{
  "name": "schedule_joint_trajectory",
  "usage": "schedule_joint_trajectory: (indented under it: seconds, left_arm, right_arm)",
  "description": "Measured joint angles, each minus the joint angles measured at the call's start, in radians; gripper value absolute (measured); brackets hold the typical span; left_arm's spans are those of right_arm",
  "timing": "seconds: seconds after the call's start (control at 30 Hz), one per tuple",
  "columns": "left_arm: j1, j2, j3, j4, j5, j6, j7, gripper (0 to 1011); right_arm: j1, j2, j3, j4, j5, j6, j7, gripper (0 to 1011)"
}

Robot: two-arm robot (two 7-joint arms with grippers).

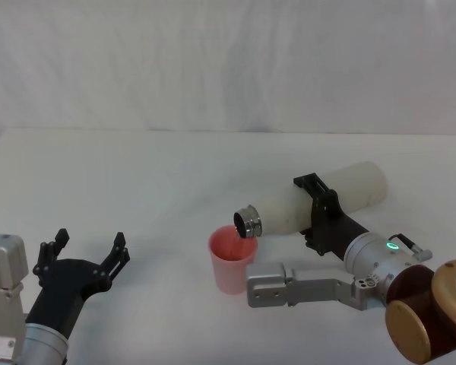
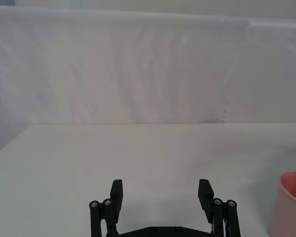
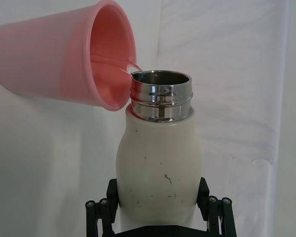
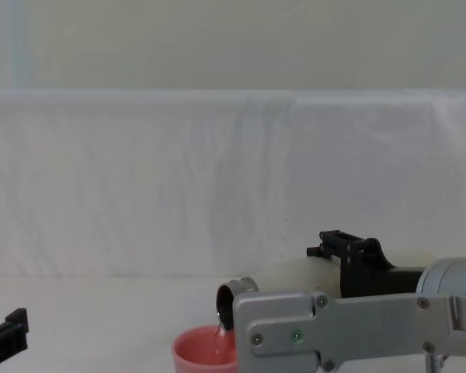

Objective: Grasp the thermos with one hand and pour water into the cup lid.

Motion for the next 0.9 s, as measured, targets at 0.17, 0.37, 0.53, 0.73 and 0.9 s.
schedule_joint_trajectory:
  seconds: [0.17,0.37,0.53,0.73,0.9]
  left_arm:
    - [0.000,0.000,0.000,0.000,0.000,0.000,0.000,1001]
    - [0.000,0.000,0.000,0.000,0.000,0.000,0.000,1001]
    - [0.000,0.000,0.000,0.000,0.000,0.000,0.000,1001]
    - [0.000,0.000,0.000,0.000,0.000,0.000,0.000,1001]
    - [0.000,0.000,0.000,0.000,0.000,0.000,0.000,1001]
  right_arm:
    - [-0.001,0.001,0.000,-0.002,0.000,0.000,0.001,959]
    - [-0.003,0.001,0.001,-0.003,0.001,0.000,-0.001,959]
    - [-0.010,0.000,0.010,-0.008,0.013,-0.002,-0.015,959]
    - [-0.026,-0.001,0.033,-0.021,0.042,-0.007,-0.037,959]
    - [-0.043,-0.002,0.056,-0.035,0.070,-0.011,-0.054,959]
